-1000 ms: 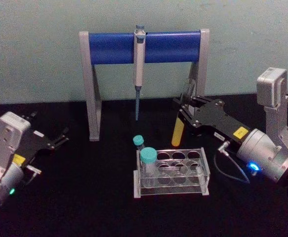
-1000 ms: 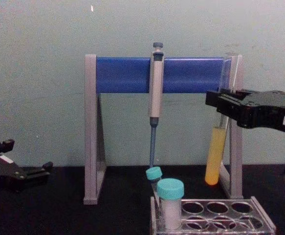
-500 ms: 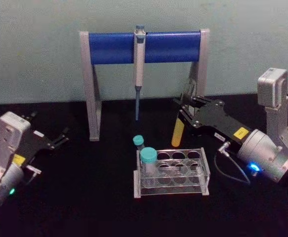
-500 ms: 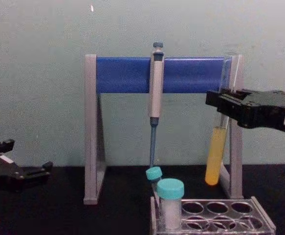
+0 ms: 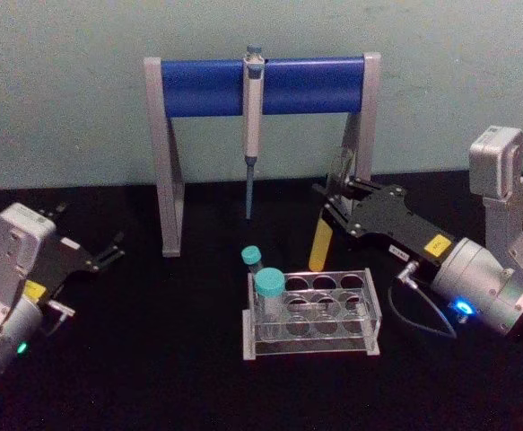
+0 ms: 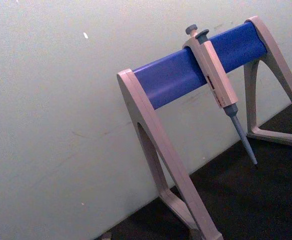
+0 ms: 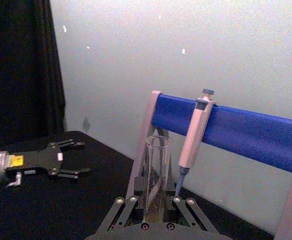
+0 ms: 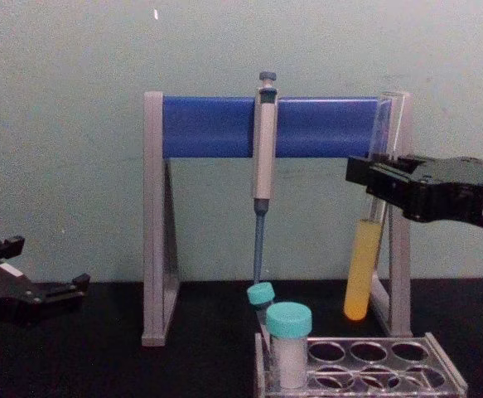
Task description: Pick up the test tube from the test tube rack, shake it, then place it back into the test tube rack.
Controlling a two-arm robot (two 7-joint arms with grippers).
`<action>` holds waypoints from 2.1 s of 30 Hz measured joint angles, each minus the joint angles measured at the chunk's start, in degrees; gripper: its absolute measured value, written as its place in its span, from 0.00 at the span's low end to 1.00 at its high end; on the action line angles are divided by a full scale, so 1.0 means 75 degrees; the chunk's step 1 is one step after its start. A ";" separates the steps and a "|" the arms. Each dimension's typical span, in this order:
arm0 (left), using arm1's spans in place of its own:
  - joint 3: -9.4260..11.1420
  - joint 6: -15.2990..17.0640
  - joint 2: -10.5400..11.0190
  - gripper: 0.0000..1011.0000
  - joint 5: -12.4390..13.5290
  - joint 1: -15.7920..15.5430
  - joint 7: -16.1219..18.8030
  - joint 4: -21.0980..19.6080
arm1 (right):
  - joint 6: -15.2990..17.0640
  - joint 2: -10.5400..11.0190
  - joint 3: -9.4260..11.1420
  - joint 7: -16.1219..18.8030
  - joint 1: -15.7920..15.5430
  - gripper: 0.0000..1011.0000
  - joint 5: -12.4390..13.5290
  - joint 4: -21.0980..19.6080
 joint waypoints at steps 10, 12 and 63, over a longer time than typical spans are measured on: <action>0.0000 0.0000 0.0000 0.99 0.0000 0.0000 0.0000 0.0000 | -0.0122 0.0320 -0.0188 0.0567 -0.0056 0.23 0.0253 -0.0081; 0.0000 0.0000 0.0000 0.99 0.0000 0.0000 0.0000 0.0000 | -0.0138 0.0366 -0.0218 0.0625 -0.0077 0.23 0.0289 -0.0107; 0.0000 0.0000 0.0000 0.99 0.0000 0.0000 0.0000 0.0000 | -0.0033 0.0331 -0.0804 0.0596 0.0132 0.23 0.0235 0.0518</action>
